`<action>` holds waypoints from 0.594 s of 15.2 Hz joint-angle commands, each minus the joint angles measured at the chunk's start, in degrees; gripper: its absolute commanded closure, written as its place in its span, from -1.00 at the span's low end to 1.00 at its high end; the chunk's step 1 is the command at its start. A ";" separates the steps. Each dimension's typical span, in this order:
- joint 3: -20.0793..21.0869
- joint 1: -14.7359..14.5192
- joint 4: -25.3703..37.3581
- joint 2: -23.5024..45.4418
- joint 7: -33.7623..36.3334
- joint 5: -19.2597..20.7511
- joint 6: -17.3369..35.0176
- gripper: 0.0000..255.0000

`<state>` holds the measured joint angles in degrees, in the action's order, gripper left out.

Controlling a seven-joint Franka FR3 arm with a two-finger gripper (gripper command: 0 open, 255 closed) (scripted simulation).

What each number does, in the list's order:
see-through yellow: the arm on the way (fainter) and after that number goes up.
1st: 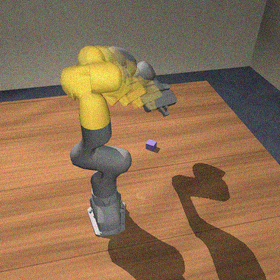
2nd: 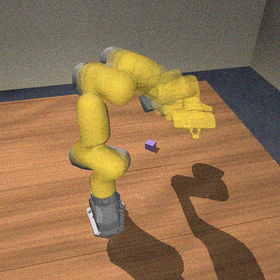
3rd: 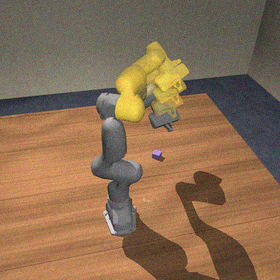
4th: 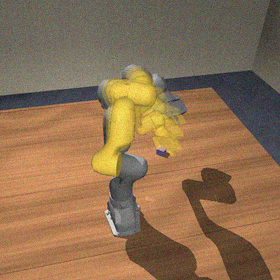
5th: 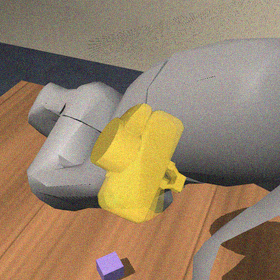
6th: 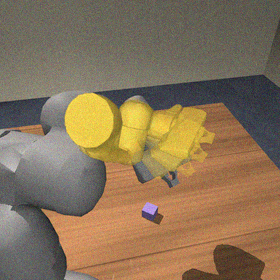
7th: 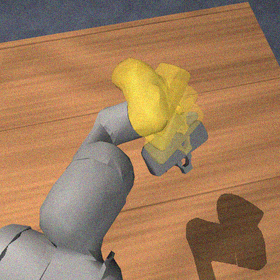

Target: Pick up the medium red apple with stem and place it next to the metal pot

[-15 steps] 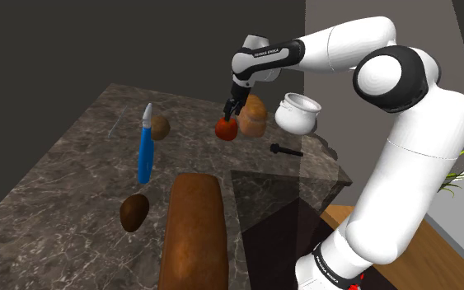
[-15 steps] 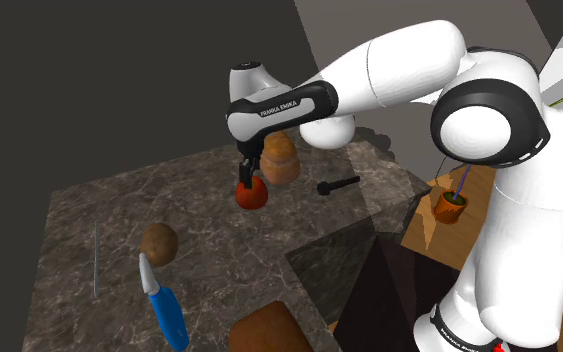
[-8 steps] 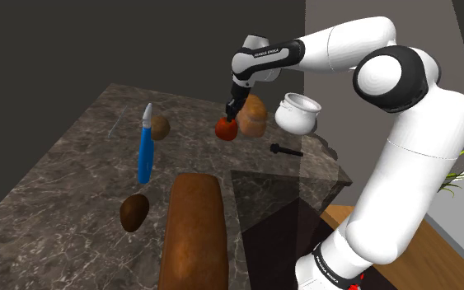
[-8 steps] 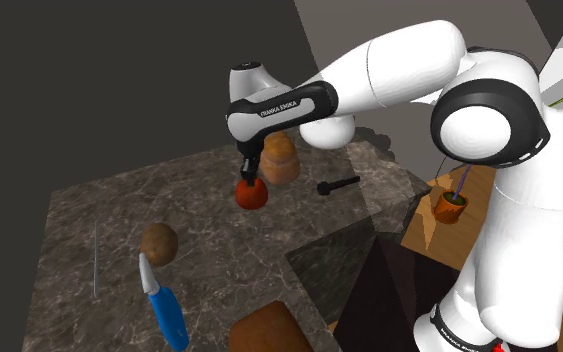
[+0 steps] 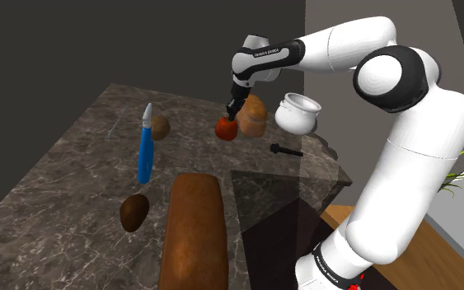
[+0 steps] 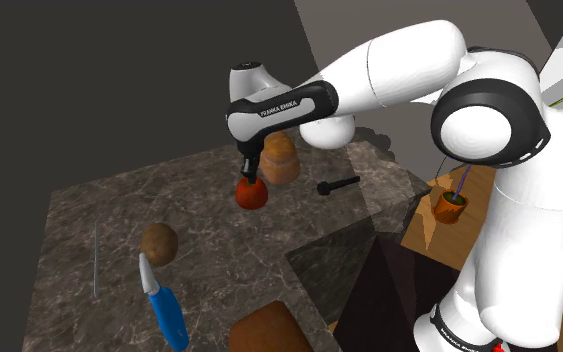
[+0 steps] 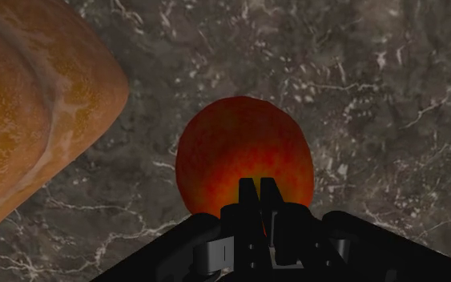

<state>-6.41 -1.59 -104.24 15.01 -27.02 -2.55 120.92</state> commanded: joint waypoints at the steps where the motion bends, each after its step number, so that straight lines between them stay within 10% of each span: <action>1: -0.01 -0.01 0.40 -0.23 0.05 0.05 -0.69 1.00; 9: -0.10 -0.05 4.20 -2.03 0.29 0.37 -6.29 1.00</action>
<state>-6.49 -1.64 -100.08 13.41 -26.73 -2.24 115.12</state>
